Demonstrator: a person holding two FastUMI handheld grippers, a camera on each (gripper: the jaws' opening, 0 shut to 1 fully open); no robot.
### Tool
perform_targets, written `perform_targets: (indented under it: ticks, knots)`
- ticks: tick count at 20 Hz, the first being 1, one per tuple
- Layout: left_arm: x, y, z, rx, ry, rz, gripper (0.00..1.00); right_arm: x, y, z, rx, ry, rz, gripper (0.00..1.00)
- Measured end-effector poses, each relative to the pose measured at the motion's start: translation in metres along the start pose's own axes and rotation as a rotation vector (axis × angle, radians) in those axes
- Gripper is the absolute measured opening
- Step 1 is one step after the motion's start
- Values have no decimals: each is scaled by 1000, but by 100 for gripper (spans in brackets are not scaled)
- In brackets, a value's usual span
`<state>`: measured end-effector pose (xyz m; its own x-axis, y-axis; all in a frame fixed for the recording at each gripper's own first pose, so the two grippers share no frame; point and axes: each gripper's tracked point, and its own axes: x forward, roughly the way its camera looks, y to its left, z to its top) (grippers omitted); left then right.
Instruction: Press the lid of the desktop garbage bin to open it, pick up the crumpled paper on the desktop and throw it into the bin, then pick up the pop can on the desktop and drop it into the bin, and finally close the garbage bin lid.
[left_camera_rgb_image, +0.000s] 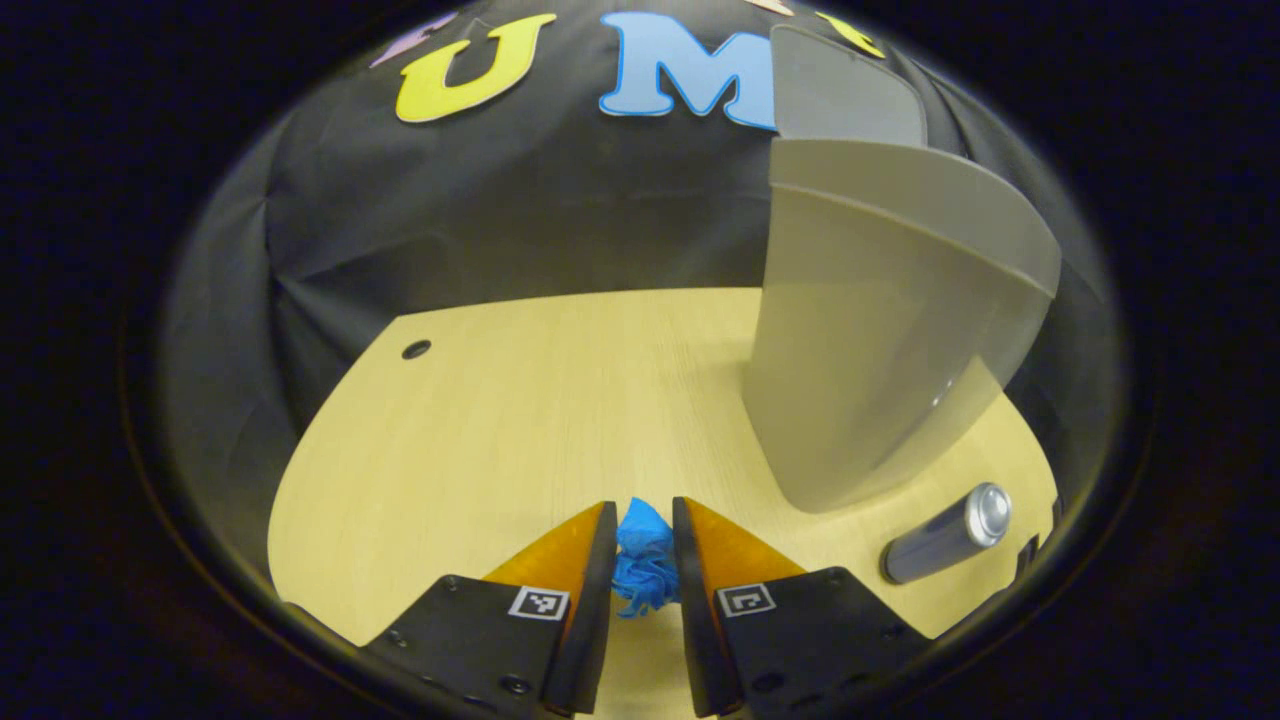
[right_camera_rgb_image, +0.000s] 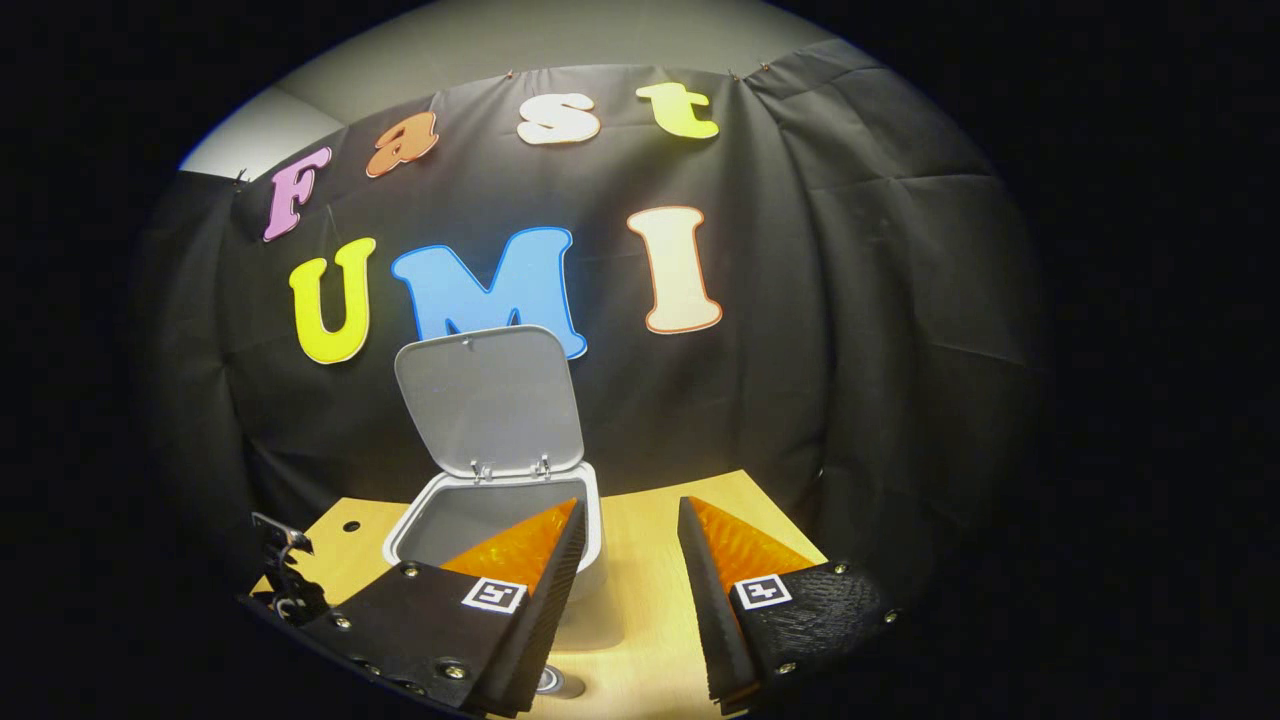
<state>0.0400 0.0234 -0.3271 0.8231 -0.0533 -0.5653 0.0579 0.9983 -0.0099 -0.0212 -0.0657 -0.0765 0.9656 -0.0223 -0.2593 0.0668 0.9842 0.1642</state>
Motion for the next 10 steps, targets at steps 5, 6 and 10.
perform_targets:
  ticks: [5, 6, 10]
  knots:
    - [-26, -8, 69, -47, -130, -23, 42, 1, 3, -4, 12, 1, 19, 61]
    - [-31, -11, 83, -50, -156, -27, 42, 1, 3, -3, 15, 0, 20, 61]
    - [-52, -24, 141, -43, -261, -56, 40, -1, -3, -5, 32, -4, 12, 61]
